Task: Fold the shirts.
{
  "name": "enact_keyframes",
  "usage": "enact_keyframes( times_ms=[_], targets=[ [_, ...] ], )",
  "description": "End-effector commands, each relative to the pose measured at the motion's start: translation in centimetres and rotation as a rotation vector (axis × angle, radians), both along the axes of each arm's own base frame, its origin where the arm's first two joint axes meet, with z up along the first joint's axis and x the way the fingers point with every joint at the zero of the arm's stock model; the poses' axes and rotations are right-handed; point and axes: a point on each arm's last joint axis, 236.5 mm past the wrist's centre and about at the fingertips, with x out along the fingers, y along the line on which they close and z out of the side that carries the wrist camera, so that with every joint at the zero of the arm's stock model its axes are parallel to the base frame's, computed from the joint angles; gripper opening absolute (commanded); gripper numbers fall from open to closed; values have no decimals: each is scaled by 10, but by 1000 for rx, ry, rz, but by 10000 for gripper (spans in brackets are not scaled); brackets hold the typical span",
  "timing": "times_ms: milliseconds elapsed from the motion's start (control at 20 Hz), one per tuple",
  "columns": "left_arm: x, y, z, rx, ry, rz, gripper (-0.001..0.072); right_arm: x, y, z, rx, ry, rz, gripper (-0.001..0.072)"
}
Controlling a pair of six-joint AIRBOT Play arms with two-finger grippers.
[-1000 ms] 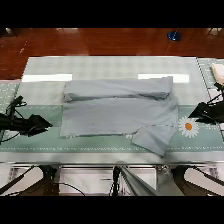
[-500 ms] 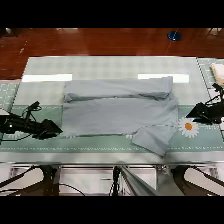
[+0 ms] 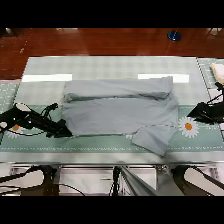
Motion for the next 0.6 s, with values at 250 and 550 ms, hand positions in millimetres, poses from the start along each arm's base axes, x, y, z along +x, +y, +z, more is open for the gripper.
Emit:
enact_keyframes(
  times_ms=[250,550],
  targets=[
    [35,15,9,109,-228,0,19,-16,8,-1,7,20,15,538],
    [42,14,49,120,-362,-16,18,-38,46,-22,158,65,41,544]
  ],
)
